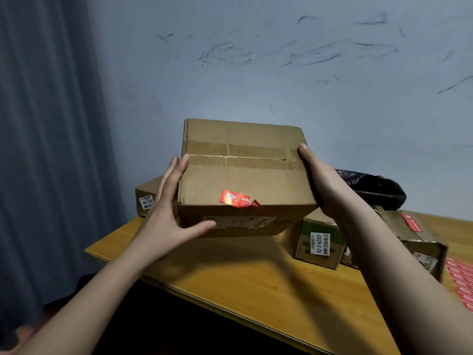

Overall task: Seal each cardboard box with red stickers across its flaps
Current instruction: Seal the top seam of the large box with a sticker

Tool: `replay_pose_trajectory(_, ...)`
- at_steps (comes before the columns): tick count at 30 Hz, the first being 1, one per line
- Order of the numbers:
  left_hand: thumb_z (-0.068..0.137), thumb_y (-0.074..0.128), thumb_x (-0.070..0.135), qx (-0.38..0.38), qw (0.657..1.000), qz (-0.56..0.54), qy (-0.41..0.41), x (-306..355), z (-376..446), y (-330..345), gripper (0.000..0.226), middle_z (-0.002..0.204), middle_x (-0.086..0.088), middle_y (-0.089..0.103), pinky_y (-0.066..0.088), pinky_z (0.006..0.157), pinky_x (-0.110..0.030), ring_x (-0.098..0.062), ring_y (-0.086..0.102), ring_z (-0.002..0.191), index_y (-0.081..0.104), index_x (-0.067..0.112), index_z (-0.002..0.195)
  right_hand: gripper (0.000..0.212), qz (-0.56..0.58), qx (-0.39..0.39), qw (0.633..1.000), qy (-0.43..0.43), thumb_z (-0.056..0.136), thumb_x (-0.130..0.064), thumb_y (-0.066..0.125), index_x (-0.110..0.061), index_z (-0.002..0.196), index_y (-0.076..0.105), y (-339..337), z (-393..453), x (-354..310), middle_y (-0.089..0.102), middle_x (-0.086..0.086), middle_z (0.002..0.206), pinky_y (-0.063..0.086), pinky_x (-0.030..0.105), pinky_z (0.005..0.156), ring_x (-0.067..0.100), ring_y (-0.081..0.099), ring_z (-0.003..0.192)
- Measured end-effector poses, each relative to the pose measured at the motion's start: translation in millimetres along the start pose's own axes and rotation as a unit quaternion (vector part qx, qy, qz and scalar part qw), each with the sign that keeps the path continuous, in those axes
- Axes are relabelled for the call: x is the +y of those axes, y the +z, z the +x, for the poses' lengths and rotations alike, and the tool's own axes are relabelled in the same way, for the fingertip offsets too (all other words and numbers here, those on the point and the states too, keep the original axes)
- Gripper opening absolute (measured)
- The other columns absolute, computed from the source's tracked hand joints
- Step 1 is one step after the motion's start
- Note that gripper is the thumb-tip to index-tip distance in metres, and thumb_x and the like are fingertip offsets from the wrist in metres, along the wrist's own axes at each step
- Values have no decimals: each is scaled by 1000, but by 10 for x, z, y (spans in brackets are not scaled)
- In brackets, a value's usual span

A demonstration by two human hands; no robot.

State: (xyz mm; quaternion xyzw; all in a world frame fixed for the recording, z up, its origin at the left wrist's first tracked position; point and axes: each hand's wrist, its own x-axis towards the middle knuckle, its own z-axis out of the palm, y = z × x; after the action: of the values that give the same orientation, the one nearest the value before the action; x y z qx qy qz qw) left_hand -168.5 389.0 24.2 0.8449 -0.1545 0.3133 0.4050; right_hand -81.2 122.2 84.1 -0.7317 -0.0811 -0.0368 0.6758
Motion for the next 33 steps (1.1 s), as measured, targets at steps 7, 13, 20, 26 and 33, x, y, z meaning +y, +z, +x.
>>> replay_pose_trajectory(7,57,70,54,12,999,34,19,50,66,-71,100,159,14,8,25,108,-41,-4,16,137,8,68,134,38,-1,-17,1000,22,94,-57,43,-26,91,63,0,10,15,70,-2,80,48,28,67,16,67,76)
replay_pose_trajectory(13,57,75,49,22,999,25,12,42,56,-66,87,152,9,29,48,101,-40,-15,41,128,29,58,131,28,-18,-45,999,6,94,-58,42,-37,95,60,8,-10,-24,68,-3,107,45,35,92,18,65,98)
replay_pose_trajectory(20,59,77,45,50,998,25,-6,-1,67,-51,88,143,8,42,53,93,-34,-14,48,117,30,52,134,55,-37,-20,998,-39,92,-59,44,-26,136,49,15,-21,7,54,-15,129,33,33,111,8,52,119)
replay_pose_trajectory(26,60,79,45,54,998,18,-30,-16,60,-27,87,130,15,45,54,92,-40,-19,55,115,34,49,134,51,-57,70,990,-111,97,-46,47,-22,141,42,111,-73,27,48,-4,136,36,31,105,10,45,121)
replay_pose_trajectory(33,63,82,36,61,997,17,-37,-20,93,-38,86,134,12,46,40,84,-8,-5,46,115,36,44,135,47,-39,46,988,-141,97,-40,49,-23,140,43,98,-90,44,48,-3,139,37,26,100,8,48,121)
